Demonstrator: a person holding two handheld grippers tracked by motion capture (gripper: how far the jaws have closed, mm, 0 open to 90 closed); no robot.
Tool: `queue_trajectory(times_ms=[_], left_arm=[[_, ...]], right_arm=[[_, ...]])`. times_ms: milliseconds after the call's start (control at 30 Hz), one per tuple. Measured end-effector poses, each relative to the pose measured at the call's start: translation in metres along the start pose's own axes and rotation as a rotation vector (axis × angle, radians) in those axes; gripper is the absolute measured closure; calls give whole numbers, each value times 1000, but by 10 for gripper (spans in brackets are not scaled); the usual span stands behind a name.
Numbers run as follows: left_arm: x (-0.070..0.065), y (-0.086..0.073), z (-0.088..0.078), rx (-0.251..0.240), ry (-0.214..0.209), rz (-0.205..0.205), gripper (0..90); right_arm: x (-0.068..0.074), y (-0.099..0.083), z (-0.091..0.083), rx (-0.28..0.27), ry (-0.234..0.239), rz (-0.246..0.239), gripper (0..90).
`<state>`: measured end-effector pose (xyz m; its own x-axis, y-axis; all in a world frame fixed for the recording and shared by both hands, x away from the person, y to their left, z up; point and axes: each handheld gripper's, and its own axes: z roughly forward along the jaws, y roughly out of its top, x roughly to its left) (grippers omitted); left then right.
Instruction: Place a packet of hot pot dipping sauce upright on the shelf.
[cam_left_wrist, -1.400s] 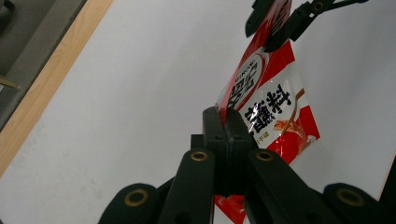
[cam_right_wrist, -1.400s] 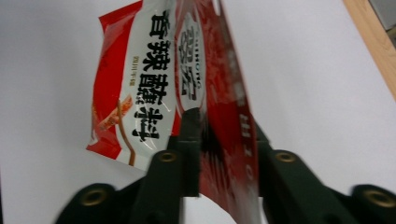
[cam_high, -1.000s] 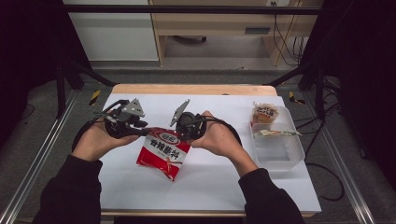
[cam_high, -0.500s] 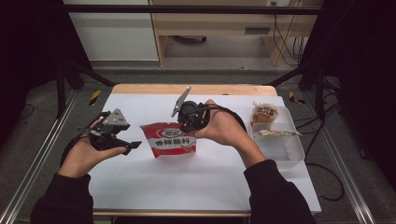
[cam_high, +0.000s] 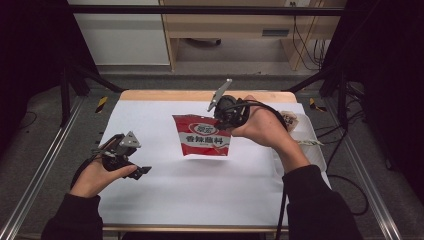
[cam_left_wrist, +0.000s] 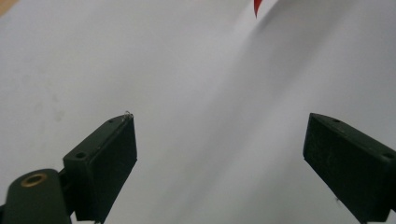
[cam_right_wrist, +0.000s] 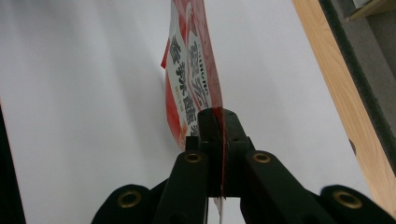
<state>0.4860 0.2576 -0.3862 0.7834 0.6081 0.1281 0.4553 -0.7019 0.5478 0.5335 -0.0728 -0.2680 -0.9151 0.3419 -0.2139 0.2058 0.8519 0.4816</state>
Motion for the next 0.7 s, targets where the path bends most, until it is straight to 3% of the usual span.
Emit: queue_trajectory(times_ms=[333, 700], left_arm=[[-4, -11, 21, 95, -8, 6, 92], [-2, -20, 26, 127, -6, -15, 89]], right_arm=[[-7, -24, -20, -3, -31, 32, 900], [-7, -46, -38, -15, -48, 49, 900]])
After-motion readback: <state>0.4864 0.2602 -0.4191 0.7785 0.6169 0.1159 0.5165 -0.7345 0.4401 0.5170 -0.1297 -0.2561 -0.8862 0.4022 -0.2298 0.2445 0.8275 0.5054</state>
